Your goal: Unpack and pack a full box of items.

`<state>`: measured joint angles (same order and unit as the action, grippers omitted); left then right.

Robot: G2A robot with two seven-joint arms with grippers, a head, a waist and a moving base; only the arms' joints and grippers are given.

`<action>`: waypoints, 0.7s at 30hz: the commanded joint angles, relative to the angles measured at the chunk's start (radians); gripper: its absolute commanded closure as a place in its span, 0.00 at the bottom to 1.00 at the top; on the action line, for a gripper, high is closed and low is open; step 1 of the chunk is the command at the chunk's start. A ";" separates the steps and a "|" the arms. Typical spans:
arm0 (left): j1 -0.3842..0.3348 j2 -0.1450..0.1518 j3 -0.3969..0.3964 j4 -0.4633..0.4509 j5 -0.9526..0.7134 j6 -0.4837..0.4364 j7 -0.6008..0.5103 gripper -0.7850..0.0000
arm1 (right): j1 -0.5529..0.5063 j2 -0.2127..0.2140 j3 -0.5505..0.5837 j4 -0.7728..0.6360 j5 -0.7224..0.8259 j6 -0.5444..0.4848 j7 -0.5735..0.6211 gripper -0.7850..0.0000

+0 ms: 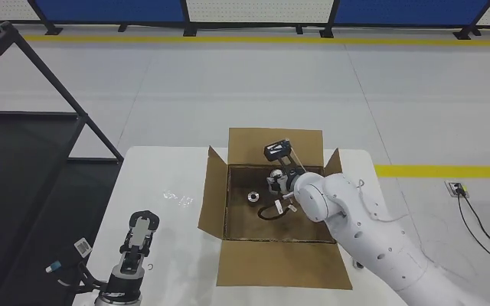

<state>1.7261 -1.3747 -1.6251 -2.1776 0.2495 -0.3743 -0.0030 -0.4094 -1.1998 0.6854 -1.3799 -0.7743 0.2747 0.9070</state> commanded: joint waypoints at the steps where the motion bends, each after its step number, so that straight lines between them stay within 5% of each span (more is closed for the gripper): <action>1: 0.000 0.000 0.000 0.000 0.000 0.000 0.000 0.00 | -0.003 -0.006 -0.003 0.022 0.003 -0.001 -0.002 1.00; 15: 0.000 0.000 0.000 0.000 0.000 0.000 0.000 0.00 | -0.032 -0.035 0.003 0.125 0.002 -0.073 -0.062 0.98; 16: 0.000 0.000 0.000 0.000 0.000 0.000 0.000 0.00 | -0.032 -0.038 0.002 0.130 0.003 -0.078 -0.062 0.69; 17: 0.000 0.000 0.000 0.000 0.000 0.000 0.000 0.00 | -0.031 -0.041 0.002 0.136 0.002 -0.082 -0.064 0.61; 21: 0.000 0.000 0.000 0.000 0.000 0.000 0.000 0.00 | -0.028 -0.051 0.005 0.158 0.004 -0.093 -0.068 0.55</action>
<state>1.7261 -1.3747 -1.6251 -2.1776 0.2495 -0.3743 -0.0030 -0.4381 -1.2484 0.6892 -1.2267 -0.7694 0.1844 0.8403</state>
